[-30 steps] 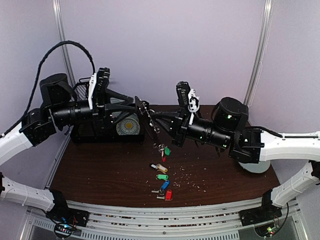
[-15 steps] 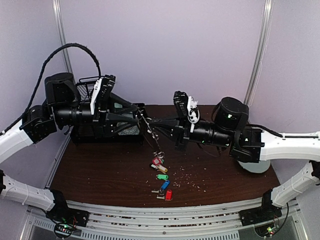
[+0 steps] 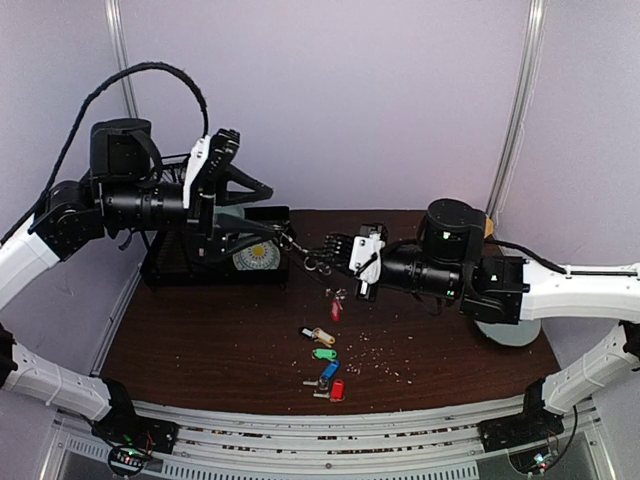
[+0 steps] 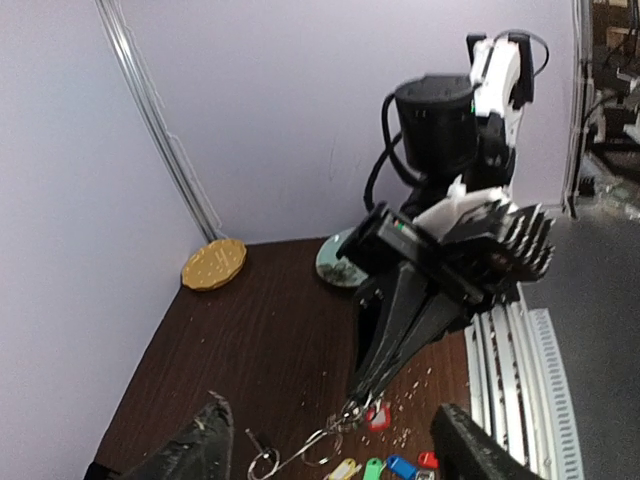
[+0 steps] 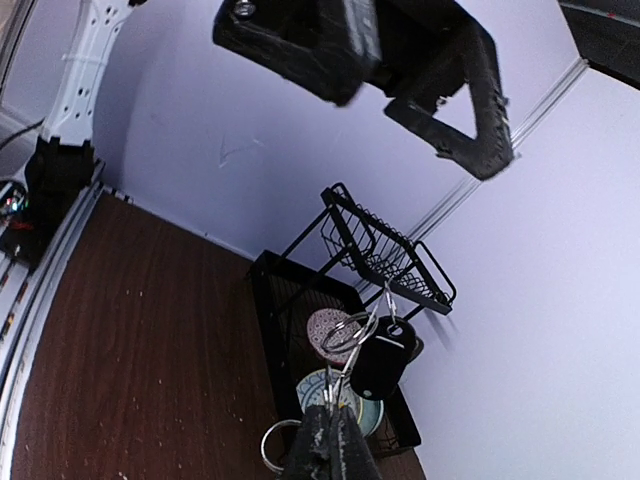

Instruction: Put the keys on the keyring

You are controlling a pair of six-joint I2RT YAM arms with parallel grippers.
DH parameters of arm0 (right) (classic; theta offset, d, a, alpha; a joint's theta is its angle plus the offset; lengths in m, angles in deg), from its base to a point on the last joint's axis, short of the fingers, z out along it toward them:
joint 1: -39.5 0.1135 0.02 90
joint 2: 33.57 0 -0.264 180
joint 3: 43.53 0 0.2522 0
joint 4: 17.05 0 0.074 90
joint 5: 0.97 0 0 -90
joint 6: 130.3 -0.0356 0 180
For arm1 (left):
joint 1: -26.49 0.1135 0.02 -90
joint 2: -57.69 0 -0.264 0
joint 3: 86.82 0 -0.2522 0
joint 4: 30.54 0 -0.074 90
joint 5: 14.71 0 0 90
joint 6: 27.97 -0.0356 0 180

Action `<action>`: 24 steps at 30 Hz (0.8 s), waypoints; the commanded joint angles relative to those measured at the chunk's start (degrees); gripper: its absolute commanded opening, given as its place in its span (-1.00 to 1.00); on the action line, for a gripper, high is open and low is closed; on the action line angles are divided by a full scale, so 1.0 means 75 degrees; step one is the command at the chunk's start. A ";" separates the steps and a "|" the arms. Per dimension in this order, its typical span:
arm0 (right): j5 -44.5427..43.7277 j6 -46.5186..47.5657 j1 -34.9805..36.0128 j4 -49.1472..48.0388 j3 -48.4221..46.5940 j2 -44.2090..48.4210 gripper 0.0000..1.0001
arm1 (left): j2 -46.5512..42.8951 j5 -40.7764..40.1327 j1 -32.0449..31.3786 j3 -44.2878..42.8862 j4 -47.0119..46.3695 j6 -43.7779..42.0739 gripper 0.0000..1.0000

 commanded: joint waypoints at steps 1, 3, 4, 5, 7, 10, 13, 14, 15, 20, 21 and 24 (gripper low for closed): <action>0.0313 0.1594 -0.0084 0.1544 -0.0816 0.0255 -1.00 | 0.0488 -0.0812 -0.0020 -0.0549 0.1520 -0.1072 0.57; 0.0548 0.1758 -0.0085 0.1959 -0.0954 0.0238 -1.00 | 0.0447 -0.0828 -0.0026 -0.0481 0.1428 -0.1115 0.65; 0.0641 0.1832 -0.0096 0.2037 -0.0935 0.0258 -1.00 | 0.0432 -0.0808 -0.0021 -0.0434 0.1431 -0.1178 0.66; 0.0725 0.1876 -0.0101 0.2029 -0.0890 0.0291 -1.00 | 0.0444 -0.0861 -0.0020 -0.0326 0.1472 -0.1197 0.67; 0.0897 0.1775 -0.0106 0.1900 -0.0795 0.0382 -1.00 | 0.0516 -0.0683 -0.0021 -0.0152 0.1757 -0.1353 0.68; 0.1279 0.1501 -0.0211 0.1869 -0.0781 0.0490 -1.00 | 0.0457 -0.0136 -0.0020 0.0161 0.1829 -0.1439 0.66; 0.1348 0.1439 -0.0298 0.1849 -0.0695 0.0550 -1.00 | 0.0426 -0.0056 -0.0023 0.0258 0.1787 -0.1343 0.57; 0.1351 0.1440 -0.0295 0.1847 -0.0677 0.0543 -1.00 | 0.0464 -0.0048 -0.0022 0.0295 0.1750 -0.1259 0.51; 0.1364 0.1439 -0.0304 0.1857 -0.0685 0.0521 -1.00 | 0.0533 -0.0017 -0.0020 0.0315 0.1742 -0.1218 0.42; 0.1401 0.1500 -0.0311 0.1824 -0.0688 0.0443 -1.00 | 0.0743 0.0150 -0.0028 0.0310 0.1669 -0.1163 -0.15; 0.1305 0.1544 -0.0307 0.1834 -0.0682 0.0449 -1.00 | 0.0704 0.0170 -0.0021 0.0355 0.1586 -0.1150 -0.25; 0.0844 0.1736 -0.0315 0.1805 -0.0595 0.0509 -1.00 | 0.0543 0.0067 -0.0026 0.0539 0.1359 -0.1081 -0.56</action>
